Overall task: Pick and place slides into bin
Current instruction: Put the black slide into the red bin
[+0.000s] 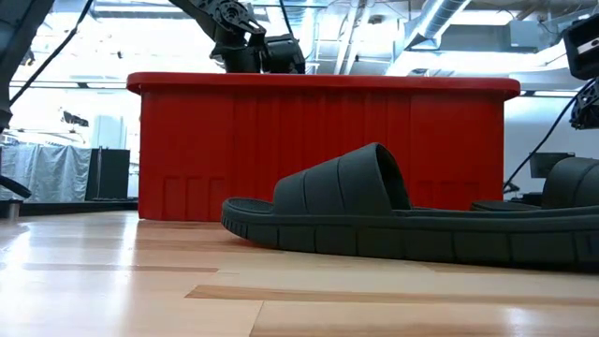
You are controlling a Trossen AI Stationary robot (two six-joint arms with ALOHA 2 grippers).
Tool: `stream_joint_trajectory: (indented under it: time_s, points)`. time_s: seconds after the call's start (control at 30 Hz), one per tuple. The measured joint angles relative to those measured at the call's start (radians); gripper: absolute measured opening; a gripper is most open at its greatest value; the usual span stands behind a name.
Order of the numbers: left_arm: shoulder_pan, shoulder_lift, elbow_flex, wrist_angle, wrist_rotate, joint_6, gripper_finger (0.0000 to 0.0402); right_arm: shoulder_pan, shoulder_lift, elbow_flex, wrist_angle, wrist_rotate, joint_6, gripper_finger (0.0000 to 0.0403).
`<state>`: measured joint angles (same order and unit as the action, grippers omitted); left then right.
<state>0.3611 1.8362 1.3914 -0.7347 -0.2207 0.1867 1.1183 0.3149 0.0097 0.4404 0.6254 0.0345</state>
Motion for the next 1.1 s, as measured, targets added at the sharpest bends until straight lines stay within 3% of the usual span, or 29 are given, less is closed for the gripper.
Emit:
stream_joint_trajectory:
  time_s: [0.4, 1.1]
  points:
    - [0.000, 0.000, 0.000, 0.003, 0.000, 0.008, 0.0051, -0.001, 0.000, 0.000, 0.000, 0.000, 0.000, 0.0070]
    - [0.000, 0.000, 0.000, -0.001, 0.002, 0.011, 0.0057, 0.000, 0.000, 0.000, 0.000, 0.000, 0.000, 0.0070]
